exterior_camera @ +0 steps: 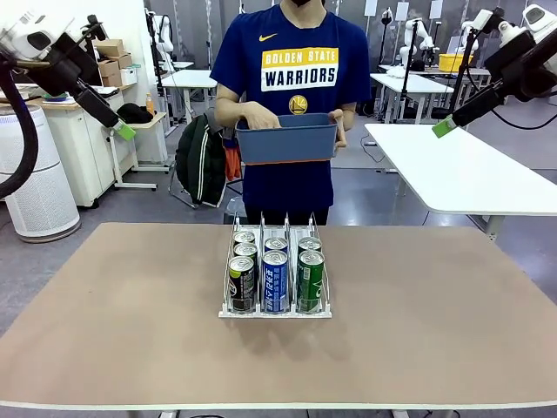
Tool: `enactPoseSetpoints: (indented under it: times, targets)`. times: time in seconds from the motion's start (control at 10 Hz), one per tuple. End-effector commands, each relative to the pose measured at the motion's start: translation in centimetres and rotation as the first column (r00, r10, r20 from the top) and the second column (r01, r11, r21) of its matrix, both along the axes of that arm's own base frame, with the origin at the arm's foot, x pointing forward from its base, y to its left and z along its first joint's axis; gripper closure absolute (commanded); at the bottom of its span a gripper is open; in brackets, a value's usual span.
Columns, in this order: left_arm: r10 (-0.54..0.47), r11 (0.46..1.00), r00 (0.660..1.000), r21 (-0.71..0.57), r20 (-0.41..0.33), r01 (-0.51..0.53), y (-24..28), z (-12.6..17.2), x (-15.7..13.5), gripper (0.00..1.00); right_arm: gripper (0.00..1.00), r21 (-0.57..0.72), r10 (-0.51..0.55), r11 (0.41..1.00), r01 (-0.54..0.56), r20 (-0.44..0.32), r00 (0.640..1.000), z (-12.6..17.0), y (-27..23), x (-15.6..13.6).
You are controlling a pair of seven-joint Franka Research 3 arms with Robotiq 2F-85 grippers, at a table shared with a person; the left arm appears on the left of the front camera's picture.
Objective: Fill the beverage cans into the dispenser.
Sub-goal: Pick up the Ionic drink handed by the human.
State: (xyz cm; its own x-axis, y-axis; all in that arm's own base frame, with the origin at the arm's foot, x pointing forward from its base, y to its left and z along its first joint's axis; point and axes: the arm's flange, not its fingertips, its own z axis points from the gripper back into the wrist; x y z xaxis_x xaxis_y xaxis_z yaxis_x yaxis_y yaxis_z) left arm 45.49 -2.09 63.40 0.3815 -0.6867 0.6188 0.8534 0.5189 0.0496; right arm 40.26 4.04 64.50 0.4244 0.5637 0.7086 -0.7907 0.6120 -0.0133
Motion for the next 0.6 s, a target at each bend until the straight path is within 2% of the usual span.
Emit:
enactPoseSetpoints:
  times: [0.0,0.5]
  targets:
    - [-0.004,1.000,1.000,-0.009,-0.002,0.004,0.14,-0.18,0.07,0.00,0.00,0.000,0.000,1.000,0.000,-0.001,1.000,-0.16,0.03,-0.04]
    - [-0.004,1.000,1.000,-0.009,-0.002,0.004,0.14,-0.18,0.07,0.00,0.00,0.000,0.000,1.000,0.000,-0.001,1.000,-0.16,0.03,-0.04]
